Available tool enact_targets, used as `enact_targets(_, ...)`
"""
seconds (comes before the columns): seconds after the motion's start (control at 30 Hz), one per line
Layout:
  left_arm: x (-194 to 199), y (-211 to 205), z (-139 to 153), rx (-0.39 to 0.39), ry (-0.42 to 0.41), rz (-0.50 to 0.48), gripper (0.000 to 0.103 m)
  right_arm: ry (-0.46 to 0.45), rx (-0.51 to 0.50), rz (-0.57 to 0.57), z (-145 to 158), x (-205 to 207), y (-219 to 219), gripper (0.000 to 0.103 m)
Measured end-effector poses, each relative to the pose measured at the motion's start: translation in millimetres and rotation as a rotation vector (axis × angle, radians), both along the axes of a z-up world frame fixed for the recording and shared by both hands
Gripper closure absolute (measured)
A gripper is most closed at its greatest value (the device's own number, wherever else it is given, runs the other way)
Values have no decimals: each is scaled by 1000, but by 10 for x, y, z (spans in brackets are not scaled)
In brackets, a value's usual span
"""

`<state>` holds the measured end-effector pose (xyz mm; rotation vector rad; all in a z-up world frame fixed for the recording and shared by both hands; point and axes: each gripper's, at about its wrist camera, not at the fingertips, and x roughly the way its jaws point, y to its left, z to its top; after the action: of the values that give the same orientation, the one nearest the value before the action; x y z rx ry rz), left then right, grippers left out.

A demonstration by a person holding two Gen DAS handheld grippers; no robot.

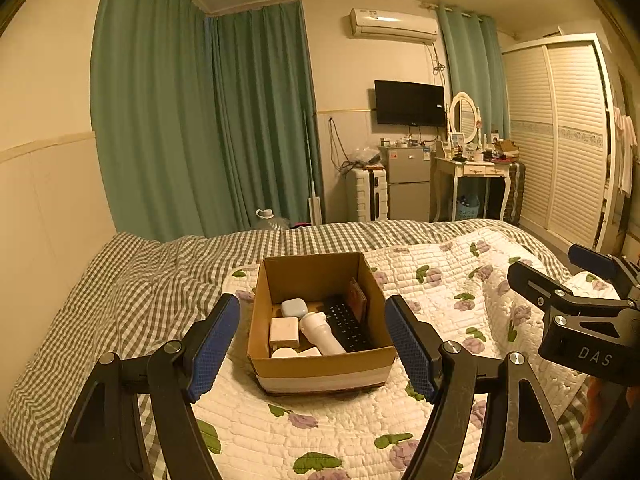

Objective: Organize rigid objects

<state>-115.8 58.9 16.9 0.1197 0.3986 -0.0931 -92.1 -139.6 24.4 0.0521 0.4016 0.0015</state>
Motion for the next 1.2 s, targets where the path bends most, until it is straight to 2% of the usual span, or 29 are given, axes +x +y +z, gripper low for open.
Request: enact_targets(1.2,11,54,-39,-13,16,-8,25,10,0,-6,-35,10,50,0)
